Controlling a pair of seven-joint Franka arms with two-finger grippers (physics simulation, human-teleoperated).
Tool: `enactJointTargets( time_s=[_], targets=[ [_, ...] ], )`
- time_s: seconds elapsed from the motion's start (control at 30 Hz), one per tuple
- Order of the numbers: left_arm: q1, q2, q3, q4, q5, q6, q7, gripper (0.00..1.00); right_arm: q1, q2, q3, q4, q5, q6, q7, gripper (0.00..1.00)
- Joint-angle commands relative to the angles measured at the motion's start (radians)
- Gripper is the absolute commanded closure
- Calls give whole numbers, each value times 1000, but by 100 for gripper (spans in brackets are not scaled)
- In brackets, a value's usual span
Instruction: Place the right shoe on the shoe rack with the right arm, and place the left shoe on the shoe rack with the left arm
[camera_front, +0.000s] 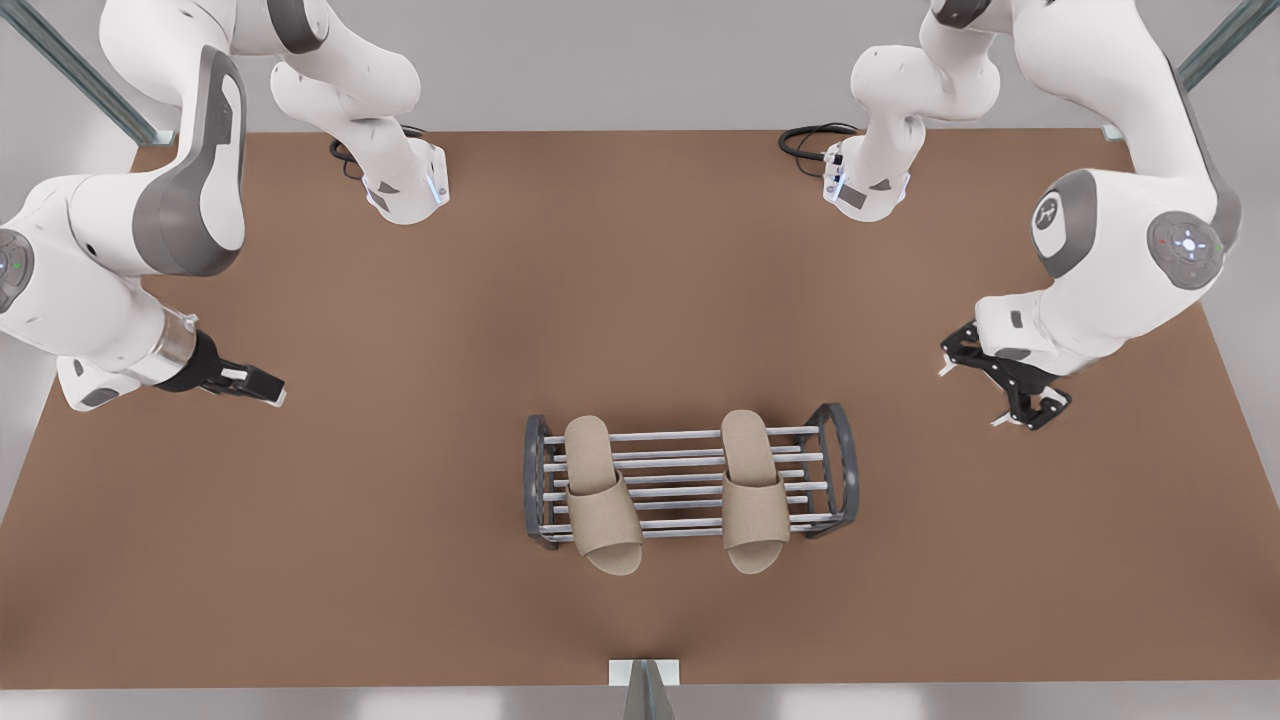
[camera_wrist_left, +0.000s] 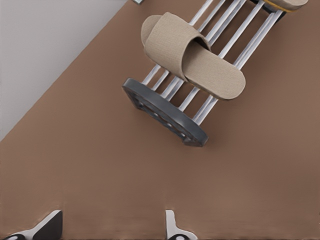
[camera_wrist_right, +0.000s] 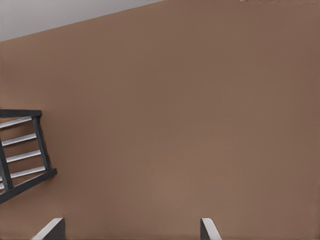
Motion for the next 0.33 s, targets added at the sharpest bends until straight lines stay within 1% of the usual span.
enactJointTargets(
  time_s=[0.0,0.13,0.17,0.2,0.23,0.3],
  targets=[
    [16,-1,-4,-4,141,-180,-653,0,1,-1,0,1,0,-32,-126,0],
    [21,-9,-6,-24,127,-160,-811,0,-1,2,-1,2,0,-33,-121,0],
    [68,-13,-52,-16,127,-152,-834,0,-2,5,-1,2,0,-33,-123,0],
    [100,-16,-90,-15,126,-148,-972,0,-1,3,-1,2,-2,-35,-125,0],
    [108,-19,-110,-15,127,-148,-1031,0,-2,3,-1,2,-2,-35,-123,0],
    [114,-27,-110,-15,127,-148,-1035,0,-2,3,-1,2,-2,-35,-121,0]
  ],
)
